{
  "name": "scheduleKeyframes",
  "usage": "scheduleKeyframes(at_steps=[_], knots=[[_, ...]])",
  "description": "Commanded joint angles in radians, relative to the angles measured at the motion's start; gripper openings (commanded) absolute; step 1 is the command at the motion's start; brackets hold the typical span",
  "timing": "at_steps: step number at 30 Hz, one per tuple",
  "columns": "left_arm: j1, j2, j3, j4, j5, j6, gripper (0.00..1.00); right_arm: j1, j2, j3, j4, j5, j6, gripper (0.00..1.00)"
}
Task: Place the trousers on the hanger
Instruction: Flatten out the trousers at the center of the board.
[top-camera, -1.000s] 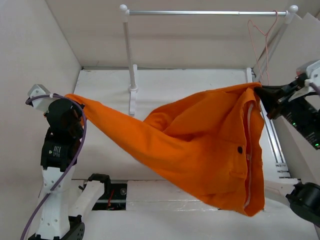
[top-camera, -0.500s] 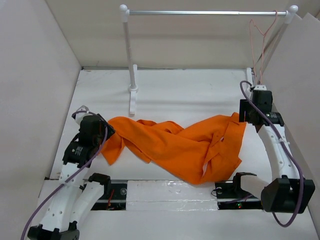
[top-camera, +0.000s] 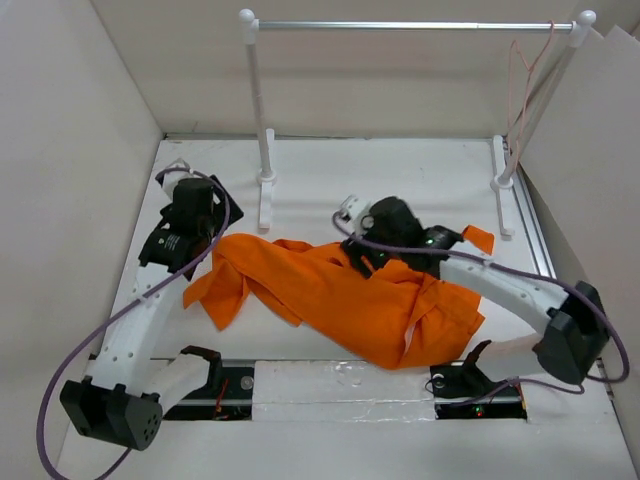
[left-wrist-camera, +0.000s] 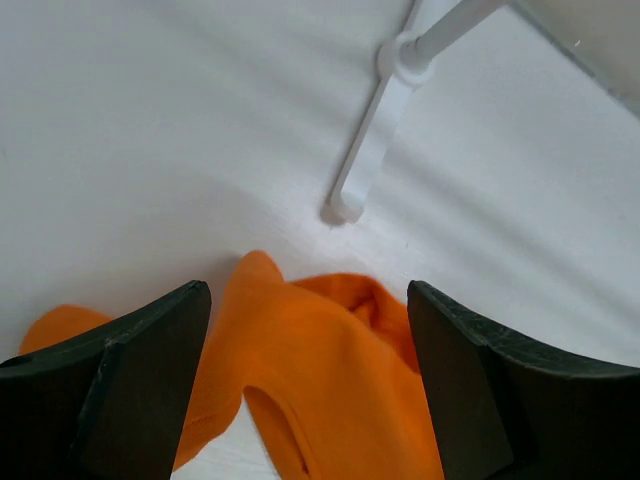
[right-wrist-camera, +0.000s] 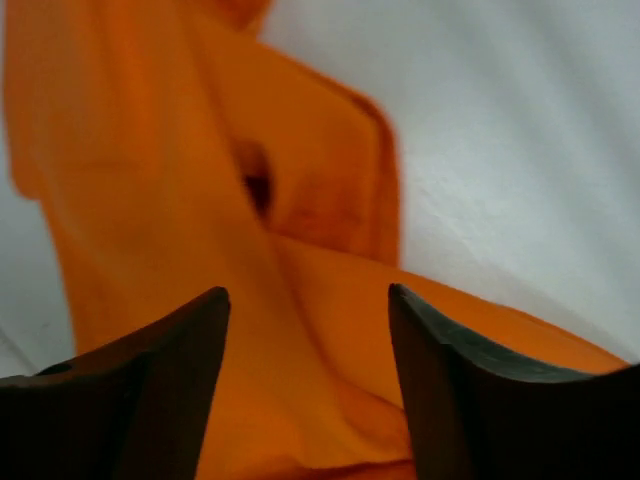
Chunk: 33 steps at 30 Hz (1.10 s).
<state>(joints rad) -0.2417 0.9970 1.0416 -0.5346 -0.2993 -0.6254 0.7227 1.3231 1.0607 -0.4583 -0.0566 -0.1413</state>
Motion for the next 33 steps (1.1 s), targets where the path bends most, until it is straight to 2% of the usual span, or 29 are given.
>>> scheduleKeyframes(at_steps=[1, 4, 8, 12, 14, 19, 23, 25, 26, 27, 29, 33], knots=[[0.005, 0.008, 0.161, 0.131, -0.080, 0.116, 0.76, 0.112, 0.068, 0.062, 0.049, -0.026, -0.041, 0.75], [0.030, 0.194, 0.290, 0.119, -0.028, 0.188, 0.78, 0.132, 0.201, 0.096, 0.122, -0.084, -0.041, 0.79], [0.062, 0.396, 0.345, 0.076, 0.110, 0.224, 0.77, 0.179, 0.341, 0.223, 0.130, -0.089, -0.081, 0.79], [0.175, 0.506, 0.284, 0.119, 0.291, 0.208, 0.73, 0.199, 0.451, 0.358, 0.176, -0.113, -0.118, 0.83], [0.222, 0.535, 0.256, 0.134, 0.394, 0.204, 0.71, 0.199, 0.534, 0.402, 0.170, -0.198, -0.138, 0.84], [0.222, 0.588, 0.137, 0.143, 0.511, 0.222, 0.70, 0.248, 0.603, 0.499, 0.205, -0.264, -0.147, 0.86], [0.222, 0.585, 0.037, 0.168, 0.543, 0.210, 0.70, 0.248, 0.671, 0.582, 0.201, -0.325, -0.127, 0.83], [0.222, 0.585, 0.008, 0.168, 0.557, 0.205, 0.70, 0.248, 0.689, 0.602, 0.196, -0.303, -0.126, 0.51], [0.222, 0.583, 0.002, 0.166, 0.552, 0.205, 0.70, 0.257, 0.679, 0.596, 0.196, -0.290, -0.124, 0.15], [0.222, 0.572, -0.017, 0.162, 0.548, 0.204, 0.70, 0.289, 0.627, 0.563, 0.204, -0.273, -0.139, 0.00], [0.222, 0.568, -0.026, 0.166, 0.557, 0.204, 0.70, 0.305, 0.543, 0.535, 0.202, -0.256, -0.165, 0.00], [0.222, 0.545, -0.075, 0.148, 0.572, 0.216, 0.70, 0.379, 0.355, 0.339, 0.103, -0.311, -0.202, 0.00]])
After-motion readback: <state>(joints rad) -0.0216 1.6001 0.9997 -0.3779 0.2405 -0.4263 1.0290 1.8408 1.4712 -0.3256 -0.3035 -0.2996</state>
